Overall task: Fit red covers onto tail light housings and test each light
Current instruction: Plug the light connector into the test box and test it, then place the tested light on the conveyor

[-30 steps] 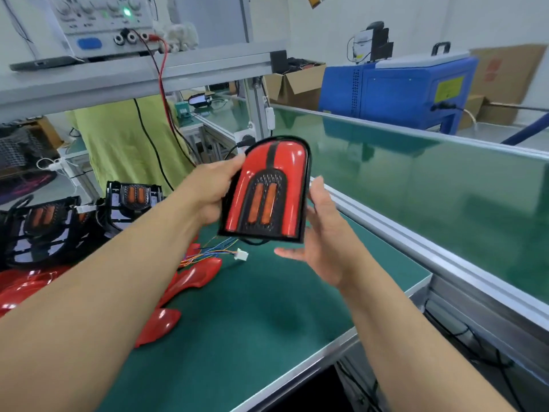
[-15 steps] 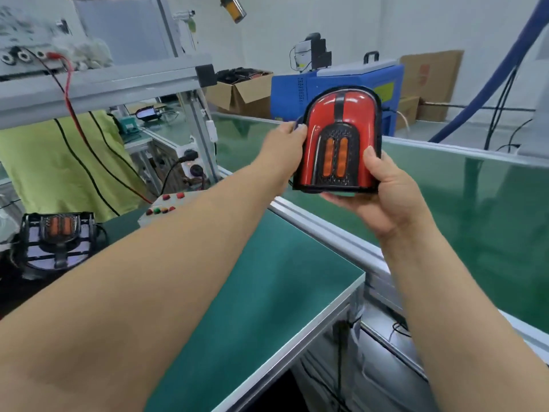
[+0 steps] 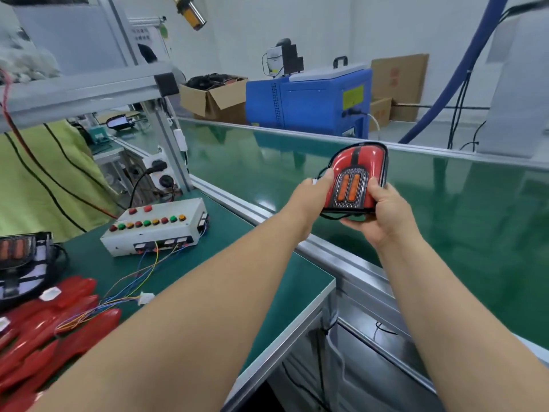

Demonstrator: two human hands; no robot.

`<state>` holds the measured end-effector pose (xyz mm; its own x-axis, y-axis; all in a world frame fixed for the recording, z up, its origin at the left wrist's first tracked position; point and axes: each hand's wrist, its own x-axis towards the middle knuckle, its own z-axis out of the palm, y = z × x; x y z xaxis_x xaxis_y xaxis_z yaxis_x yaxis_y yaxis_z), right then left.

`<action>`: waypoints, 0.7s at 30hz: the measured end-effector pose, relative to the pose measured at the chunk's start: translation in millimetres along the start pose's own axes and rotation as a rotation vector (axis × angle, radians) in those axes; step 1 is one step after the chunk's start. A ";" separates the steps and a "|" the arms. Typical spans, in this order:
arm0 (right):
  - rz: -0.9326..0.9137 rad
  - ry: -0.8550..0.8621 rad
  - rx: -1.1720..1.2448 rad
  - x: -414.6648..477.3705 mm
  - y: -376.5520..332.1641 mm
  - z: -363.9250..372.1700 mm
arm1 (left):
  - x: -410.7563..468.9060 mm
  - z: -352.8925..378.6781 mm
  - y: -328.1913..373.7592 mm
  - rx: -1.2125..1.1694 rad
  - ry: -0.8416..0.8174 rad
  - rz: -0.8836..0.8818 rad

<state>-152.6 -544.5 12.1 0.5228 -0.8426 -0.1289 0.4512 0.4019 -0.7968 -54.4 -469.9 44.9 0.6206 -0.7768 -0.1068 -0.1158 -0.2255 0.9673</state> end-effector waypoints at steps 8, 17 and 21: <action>0.006 0.167 -0.139 8.2 6.3 -16.0 | 2.9 11.5 -29.1 -0.171 -0.128 -0.139; -0.025 0.387 -0.587 20.2 6.5 -10.0 | -5.6 11.0 -27.1 -0.173 -0.178 -0.231; -0.074 0.449 -0.877 22.4 3.0 -16.6 | -6.0 7.9 -29.6 -0.186 -0.150 -0.194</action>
<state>-151.5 -568.1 -3.0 0.1100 -0.9856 -0.1283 -0.3187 0.0873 -0.9438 -60.9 -463.2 15.2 0.4943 -0.8108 -0.3134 0.1464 -0.2777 0.9494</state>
